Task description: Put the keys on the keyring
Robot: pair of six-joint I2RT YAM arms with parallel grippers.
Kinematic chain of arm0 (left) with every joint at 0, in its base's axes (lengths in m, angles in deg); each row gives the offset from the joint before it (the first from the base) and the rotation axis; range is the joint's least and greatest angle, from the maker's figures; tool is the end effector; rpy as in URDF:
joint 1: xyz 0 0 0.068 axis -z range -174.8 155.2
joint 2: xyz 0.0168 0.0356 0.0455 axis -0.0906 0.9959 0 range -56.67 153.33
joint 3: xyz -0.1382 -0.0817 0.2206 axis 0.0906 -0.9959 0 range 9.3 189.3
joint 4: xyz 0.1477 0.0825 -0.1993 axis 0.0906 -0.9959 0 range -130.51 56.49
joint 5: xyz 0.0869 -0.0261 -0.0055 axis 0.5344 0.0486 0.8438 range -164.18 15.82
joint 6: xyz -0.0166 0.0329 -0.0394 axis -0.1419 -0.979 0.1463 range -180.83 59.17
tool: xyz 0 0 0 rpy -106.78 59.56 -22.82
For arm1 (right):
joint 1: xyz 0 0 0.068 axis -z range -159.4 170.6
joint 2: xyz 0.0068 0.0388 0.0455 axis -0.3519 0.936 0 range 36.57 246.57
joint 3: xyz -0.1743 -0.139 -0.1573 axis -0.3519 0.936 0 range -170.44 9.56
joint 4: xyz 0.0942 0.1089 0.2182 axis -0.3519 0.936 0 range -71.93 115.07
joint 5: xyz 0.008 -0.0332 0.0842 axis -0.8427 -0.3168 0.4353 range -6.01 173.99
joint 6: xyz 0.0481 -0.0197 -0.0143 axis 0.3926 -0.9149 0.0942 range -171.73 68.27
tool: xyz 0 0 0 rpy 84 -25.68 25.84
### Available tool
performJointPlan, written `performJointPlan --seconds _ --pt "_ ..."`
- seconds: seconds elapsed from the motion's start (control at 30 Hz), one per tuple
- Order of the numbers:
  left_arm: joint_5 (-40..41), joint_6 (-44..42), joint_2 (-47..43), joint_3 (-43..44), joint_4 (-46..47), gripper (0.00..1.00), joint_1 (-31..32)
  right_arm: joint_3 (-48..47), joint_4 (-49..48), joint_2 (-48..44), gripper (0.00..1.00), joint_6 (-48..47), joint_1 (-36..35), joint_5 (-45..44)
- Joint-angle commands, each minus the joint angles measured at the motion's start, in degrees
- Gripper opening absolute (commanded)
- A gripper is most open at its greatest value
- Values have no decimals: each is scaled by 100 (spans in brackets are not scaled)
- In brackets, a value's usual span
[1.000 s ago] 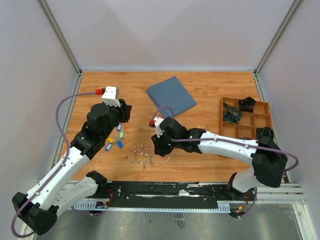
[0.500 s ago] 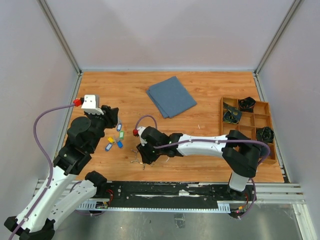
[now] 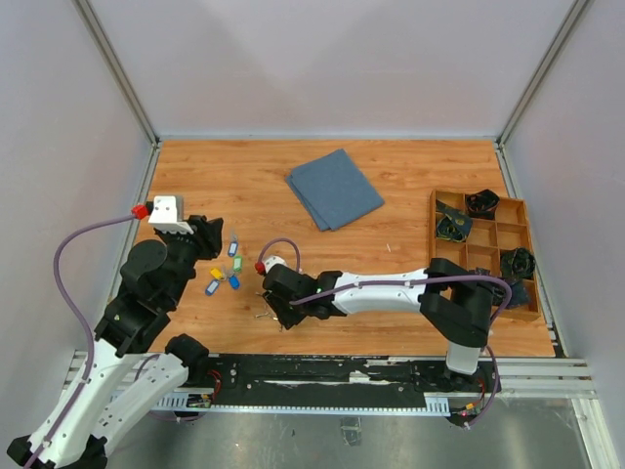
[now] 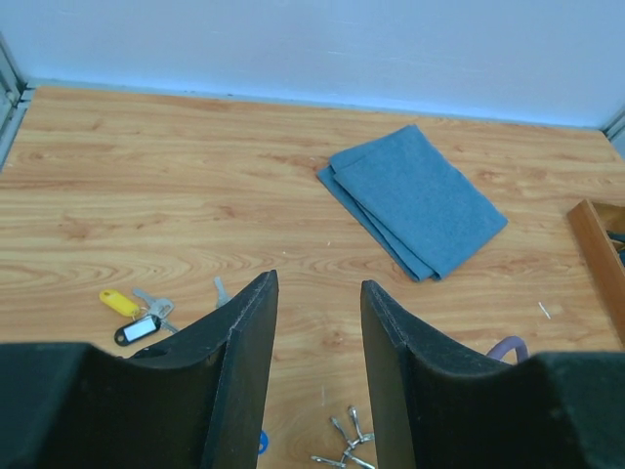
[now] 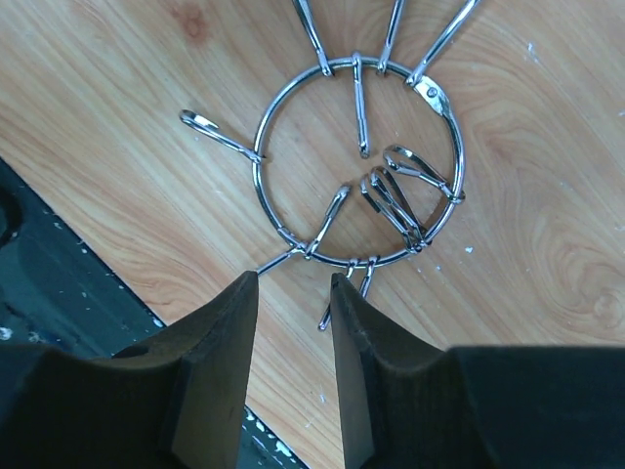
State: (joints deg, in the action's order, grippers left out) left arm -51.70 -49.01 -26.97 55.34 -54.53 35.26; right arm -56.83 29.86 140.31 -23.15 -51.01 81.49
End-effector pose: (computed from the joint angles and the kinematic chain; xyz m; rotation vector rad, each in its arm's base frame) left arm 0.1067 -0.0460 0.3621 -0.0361 1.6509 -0.2334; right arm 0.1230 0.3653 0.1862 -0.9213 2.3938 0.6967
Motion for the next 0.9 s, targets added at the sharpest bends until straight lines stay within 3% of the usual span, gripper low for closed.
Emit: performJointPlan --seconds 0.0,0.6,0.63,0.67,0.87 --pt "-8 -31 -183 -65 -93 45 -36 -243 361 260 37 151 -154 -446" --pt "-215 -48 -314 -146 -76 45 -36 -619 587 378 37 151 -492 -854" --pt "-224 -48 -327 -156 -71 45 -35 -656 631 420 50 928 -489 -841" --pt "-237 -54 -339 -169 -66 45 -36 -698 702 465 45 1629 -488 -846" --pt "-314 -45 -410 -239 -51 45 -36 -855 976 700 45 1980 -493 -849"
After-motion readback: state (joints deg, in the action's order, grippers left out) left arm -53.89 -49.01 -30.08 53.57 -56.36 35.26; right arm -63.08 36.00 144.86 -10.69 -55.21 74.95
